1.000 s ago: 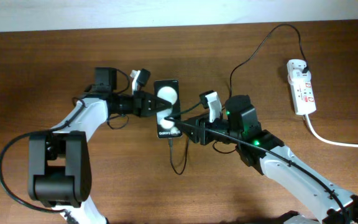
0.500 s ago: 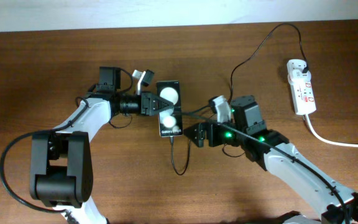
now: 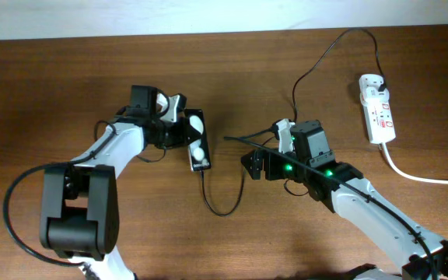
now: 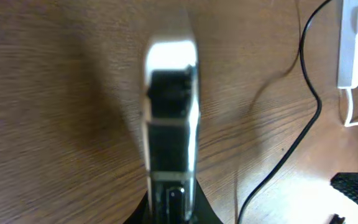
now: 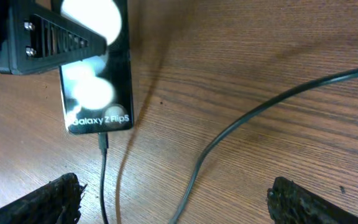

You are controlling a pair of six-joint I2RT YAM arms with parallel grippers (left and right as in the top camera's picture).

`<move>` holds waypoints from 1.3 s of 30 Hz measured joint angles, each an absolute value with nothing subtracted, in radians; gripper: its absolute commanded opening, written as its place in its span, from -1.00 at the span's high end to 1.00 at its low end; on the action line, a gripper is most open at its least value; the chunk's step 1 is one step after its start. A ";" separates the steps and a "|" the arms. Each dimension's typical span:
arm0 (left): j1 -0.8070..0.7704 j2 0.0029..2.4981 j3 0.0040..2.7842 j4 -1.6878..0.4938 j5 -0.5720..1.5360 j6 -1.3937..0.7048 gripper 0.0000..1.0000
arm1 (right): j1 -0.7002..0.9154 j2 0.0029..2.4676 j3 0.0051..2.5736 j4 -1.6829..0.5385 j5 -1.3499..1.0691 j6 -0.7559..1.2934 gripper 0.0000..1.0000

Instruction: Plug charger to phone and switch on socket

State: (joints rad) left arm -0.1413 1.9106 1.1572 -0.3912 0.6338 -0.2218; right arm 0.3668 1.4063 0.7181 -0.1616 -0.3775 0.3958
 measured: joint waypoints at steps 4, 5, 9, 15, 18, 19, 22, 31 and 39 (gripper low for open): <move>-0.204 1.908 1.157 -0.384 0.583 -0.233 1.00 | 0.367 1.406 0.718 -0.162 -0.377 0.395 -0.97; -0.212 1.905 1.158 -0.383 0.573 -0.237 1.00 | 0.367 1.406 0.718 -0.162 -0.377 0.396 -0.97; -0.224 1.900 1.157 -0.382 0.549 -0.260 0.99 | 0.367 1.406 0.718 -0.162 -0.377 0.396 -0.97; -0.224 1.900 1.157 -0.381 0.545 -0.266 0.92 | 0.367 1.406 0.718 -0.162 -0.377 0.395 -0.97; -0.224 1.900 1.157 -0.380 0.537 -0.264 0.70 | 0.367 1.406 0.718 -0.162 -0.377 0.395 -0.97; -0.224 1.900 1.157 -0.381 0.525 -0.263 0.68 | 0.367 1.406 0.718 -0.162 -0.377 0.395 -0.97; -0.224 1.900 1.157 -0.380 0.502 -0.266 0.70 | 0.367 1.406 0.718 -0.162 -0.374 0.395 -0.97; -0.224 1.898 1.158 -0.431 0.480 -0.321 0.88 | 0.367 1.406 0.718 -0.161 -0.374 0.395 -0.97; -0.282 1.888 1.159 -0.460 0.321 -0.429 0.78 | 0.367 1.406 0.718 -0.162 -0.374 0.393 -0.97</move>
